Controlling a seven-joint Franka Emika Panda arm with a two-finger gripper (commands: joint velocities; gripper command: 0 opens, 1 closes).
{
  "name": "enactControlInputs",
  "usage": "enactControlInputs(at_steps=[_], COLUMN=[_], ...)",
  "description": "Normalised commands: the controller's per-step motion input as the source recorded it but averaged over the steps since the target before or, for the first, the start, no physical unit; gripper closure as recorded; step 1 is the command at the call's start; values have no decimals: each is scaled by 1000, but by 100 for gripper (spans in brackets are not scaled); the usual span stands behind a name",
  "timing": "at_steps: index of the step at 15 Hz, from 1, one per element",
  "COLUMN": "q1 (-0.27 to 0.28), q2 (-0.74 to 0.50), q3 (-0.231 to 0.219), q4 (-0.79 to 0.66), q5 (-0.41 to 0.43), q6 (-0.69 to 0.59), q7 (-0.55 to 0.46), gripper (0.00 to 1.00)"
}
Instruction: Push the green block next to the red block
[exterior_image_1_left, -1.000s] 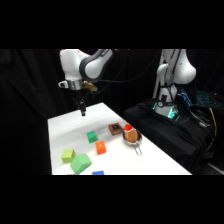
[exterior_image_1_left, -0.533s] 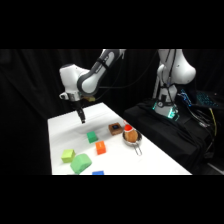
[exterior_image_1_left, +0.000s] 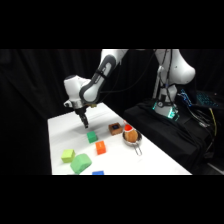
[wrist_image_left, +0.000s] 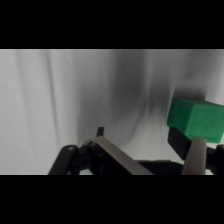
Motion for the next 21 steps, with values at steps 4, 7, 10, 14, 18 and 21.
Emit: enactControlInputs(at_steps=[4,7,10,14,18,21], q1=[-115,-80,-7,94,176,139], q2=[1,-70,-189,-315,-353,-305], q3=[146,131,96,67,33,-28], q4=[-152,-177,-252,-363,-402,-269], q5=[143,136,102,55,-2,-24], q6=[225,192,181,185,172,77], q7=[-262,-224,-154,-78,12,83], gripper=[0,0,0,0,0,0])
